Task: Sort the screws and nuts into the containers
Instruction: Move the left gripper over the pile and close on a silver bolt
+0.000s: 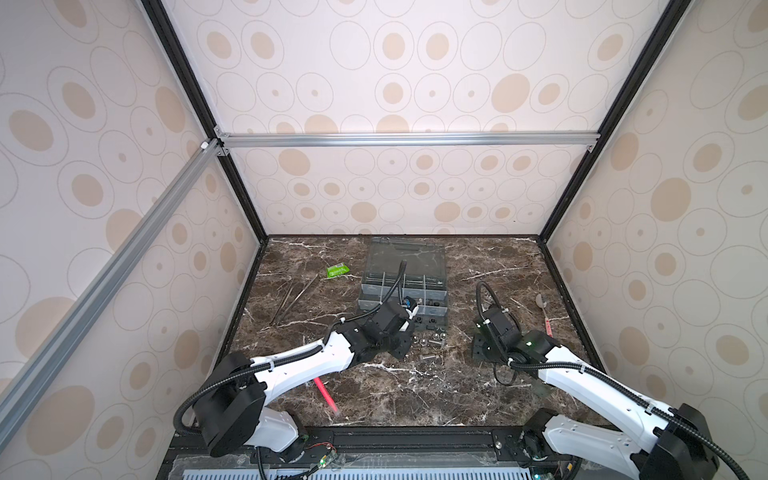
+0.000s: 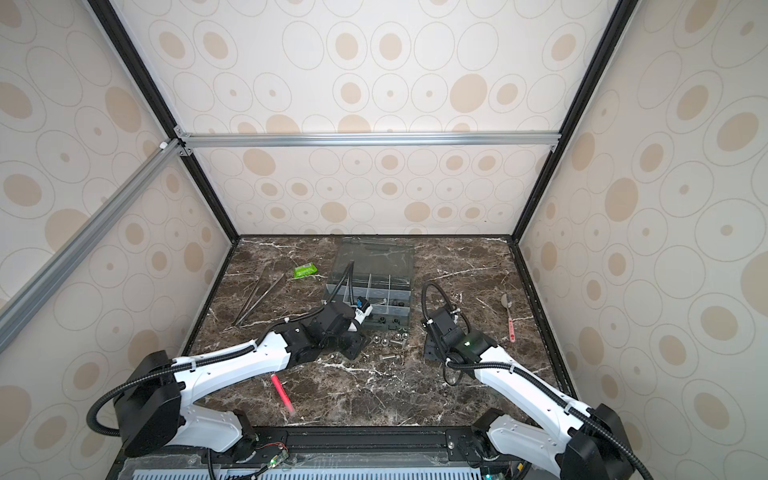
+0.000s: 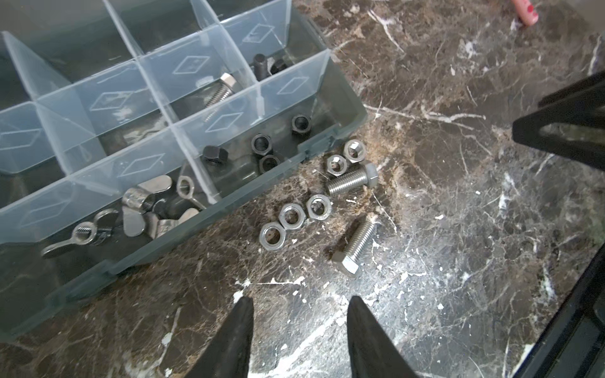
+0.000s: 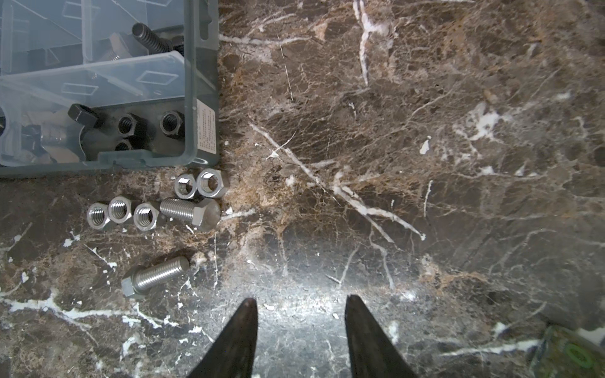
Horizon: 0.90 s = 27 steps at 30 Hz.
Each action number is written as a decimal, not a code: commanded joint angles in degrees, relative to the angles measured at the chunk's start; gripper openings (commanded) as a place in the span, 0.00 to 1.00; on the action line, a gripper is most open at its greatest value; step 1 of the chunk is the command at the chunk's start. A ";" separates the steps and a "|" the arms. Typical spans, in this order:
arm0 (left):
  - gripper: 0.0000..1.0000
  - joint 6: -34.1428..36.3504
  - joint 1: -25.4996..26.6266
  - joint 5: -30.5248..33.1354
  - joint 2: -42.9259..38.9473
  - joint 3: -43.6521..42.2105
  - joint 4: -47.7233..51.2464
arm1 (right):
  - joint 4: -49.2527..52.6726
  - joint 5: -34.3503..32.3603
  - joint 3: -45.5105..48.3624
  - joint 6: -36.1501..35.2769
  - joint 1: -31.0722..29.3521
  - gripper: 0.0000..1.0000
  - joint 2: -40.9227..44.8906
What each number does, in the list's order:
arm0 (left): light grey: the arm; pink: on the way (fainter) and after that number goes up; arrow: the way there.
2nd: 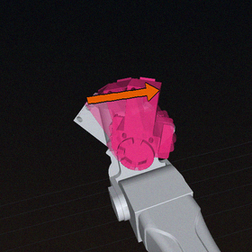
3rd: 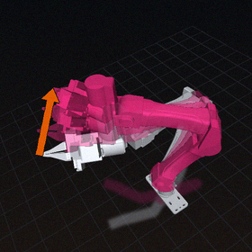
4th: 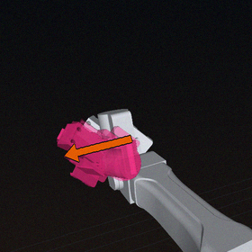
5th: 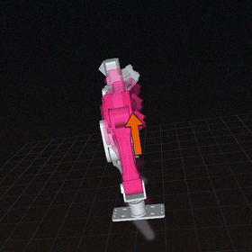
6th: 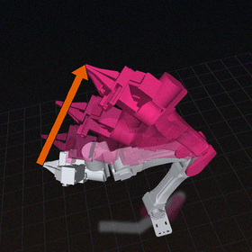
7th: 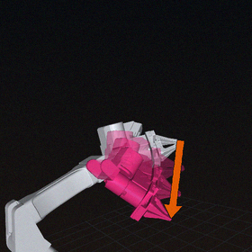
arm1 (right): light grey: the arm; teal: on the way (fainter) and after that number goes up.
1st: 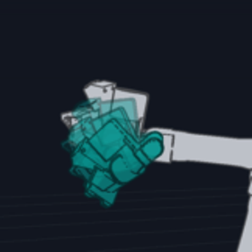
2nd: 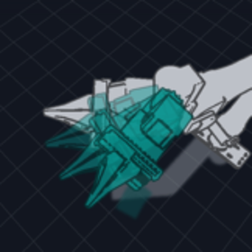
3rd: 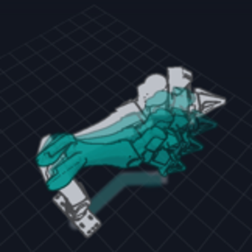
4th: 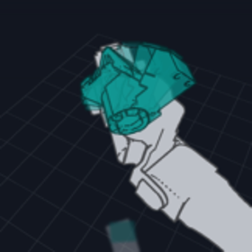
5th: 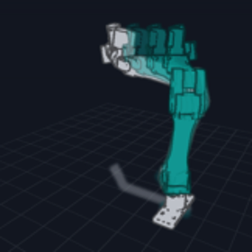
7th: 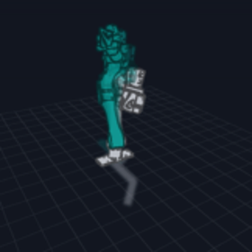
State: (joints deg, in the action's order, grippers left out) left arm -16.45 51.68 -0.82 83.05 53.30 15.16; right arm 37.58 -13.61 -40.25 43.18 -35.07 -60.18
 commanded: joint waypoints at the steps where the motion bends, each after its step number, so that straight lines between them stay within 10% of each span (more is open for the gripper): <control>1: 0.47 4.29 0.87 -0.16 2.93 4.31 3.87 | 2.22 -1.50 0.86 1.55 0.27 0.47 1.36; 27: 0.44 10.37 7.14 -1.11 23.35 19.35 11.71 | 3.38 -2.34 2.81 3.62 0.26 0.47 5.33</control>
State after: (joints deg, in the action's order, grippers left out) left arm -8.49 57.93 -2.46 105.49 69.95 23.83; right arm 39.57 -15.05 -38.44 45.47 -35.07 -55.86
